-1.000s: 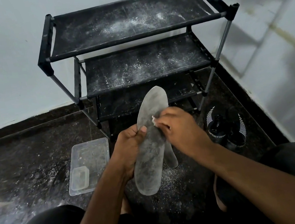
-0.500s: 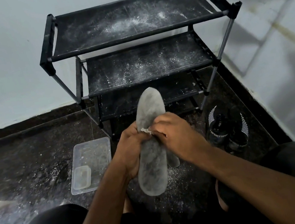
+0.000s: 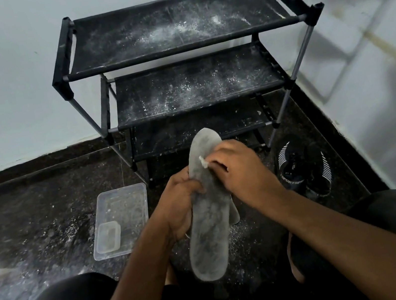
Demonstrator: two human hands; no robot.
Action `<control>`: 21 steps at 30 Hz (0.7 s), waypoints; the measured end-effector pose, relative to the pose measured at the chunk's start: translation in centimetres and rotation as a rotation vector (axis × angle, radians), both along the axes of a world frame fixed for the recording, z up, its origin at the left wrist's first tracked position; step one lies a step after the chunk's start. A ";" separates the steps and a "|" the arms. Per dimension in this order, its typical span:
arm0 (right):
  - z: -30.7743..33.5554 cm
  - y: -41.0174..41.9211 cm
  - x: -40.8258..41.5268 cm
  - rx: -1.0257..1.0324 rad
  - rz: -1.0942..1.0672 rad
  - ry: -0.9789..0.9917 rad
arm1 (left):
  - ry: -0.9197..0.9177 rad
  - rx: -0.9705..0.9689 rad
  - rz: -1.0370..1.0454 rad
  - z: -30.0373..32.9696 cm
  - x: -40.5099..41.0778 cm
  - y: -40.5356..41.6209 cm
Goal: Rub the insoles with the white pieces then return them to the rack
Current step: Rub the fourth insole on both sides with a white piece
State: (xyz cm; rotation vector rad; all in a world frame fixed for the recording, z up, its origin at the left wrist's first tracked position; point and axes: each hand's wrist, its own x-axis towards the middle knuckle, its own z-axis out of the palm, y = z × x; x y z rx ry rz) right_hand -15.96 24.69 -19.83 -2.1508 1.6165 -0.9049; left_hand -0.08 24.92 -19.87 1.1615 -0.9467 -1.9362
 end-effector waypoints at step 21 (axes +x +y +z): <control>0.0 -0.3 -0.2 -0.037 -0.089 -0.026 | -0.096 -0.069 -0.028 -0.2 -0.1 0.2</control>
